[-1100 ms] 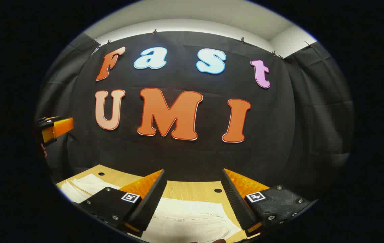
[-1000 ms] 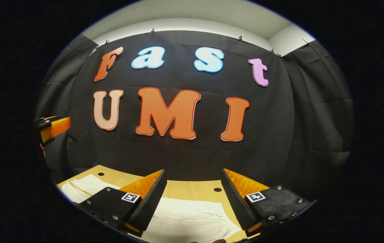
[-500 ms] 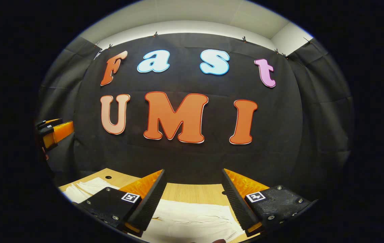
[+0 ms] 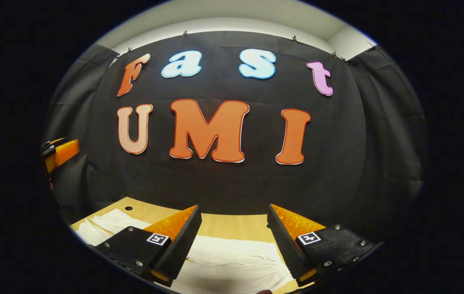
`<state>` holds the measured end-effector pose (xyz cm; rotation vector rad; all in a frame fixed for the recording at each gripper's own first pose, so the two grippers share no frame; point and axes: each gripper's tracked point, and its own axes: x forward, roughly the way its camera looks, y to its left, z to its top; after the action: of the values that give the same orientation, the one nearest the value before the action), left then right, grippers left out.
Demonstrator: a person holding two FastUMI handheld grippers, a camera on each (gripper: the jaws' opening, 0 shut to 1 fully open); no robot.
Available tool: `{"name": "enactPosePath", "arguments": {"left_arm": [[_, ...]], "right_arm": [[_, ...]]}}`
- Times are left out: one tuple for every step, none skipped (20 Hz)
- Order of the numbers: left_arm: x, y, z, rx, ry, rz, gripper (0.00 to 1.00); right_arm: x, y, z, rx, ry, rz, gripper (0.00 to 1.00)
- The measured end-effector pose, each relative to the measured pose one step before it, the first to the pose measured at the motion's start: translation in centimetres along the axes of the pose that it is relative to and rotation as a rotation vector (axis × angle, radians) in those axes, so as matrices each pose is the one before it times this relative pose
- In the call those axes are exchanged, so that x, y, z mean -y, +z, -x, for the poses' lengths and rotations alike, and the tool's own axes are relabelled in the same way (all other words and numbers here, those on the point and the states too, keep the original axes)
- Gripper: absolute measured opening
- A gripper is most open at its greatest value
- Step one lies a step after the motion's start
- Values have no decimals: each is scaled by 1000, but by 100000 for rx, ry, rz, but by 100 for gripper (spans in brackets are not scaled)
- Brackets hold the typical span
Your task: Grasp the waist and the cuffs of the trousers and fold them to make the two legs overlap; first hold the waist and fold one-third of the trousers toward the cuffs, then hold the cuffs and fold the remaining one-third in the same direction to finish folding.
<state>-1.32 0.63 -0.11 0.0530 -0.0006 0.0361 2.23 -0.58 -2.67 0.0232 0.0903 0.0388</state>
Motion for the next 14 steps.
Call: {"name": "enactPosePath", "arguments": {"left_arm": [[29, -39, 16, -211, -28, -268, 94], [55, -192, 53, -144, -30, -430, 94], [114, -40, -53, -343, -115, -335, 94], [87, -320, -159, -246, 246, -157, 94], [-35, -174, -43, -462, 122, 442, 94], [25, -538, -186, -1169, 258, 851, 95], [-97, -536, -172, -1692, 574, 973, 98], [-366, -586, -71, -1739, 782, 1027, 98], [-356, -503, -133, -1680, 957, 1065, 95], [-290, -738, -76, -1734, 833, 1124, 95], [-202, -813, -244, -2856, 287, 1354, 95], [-462, -955, -128, -3082, 1372, 1261, 100], [-624, -673, -105, -2437, 1597, 1511, 95], [-533, -670, -54, -1952, 1441, 1666, 99]], "right_arm": [[732, -720, -95, -2338, -1456, -379, 98], [819, -801, -197, -2538, -1533, -793, 99], [848, -828, -193, -2863, -1384, -1243, 99], [855, -910, -376, -3066, -1538, -1575, 98], [834, -884, -216, -3599, -1607, -1815, 98], [850, -1016, -247, -4066, -1346, -2190, 98], [823, -1173, -326, -4185, -1242, -2978, 99], [788, -990, -314, -3671, -952, -3193, 98], [705, -872, -368, -3888, -1045, -3432, 99], [635, -905, -353, -3987, -636, -3526, 99], [657, -988, -158, -3408, -735, -3290, 99], [623, -672, -307, -2614, -587, -2505, 99], [572, -702, -248, -2338, -932, -1658, 98], [528, -634, -311, -2156, -743, -724, 98]]}}
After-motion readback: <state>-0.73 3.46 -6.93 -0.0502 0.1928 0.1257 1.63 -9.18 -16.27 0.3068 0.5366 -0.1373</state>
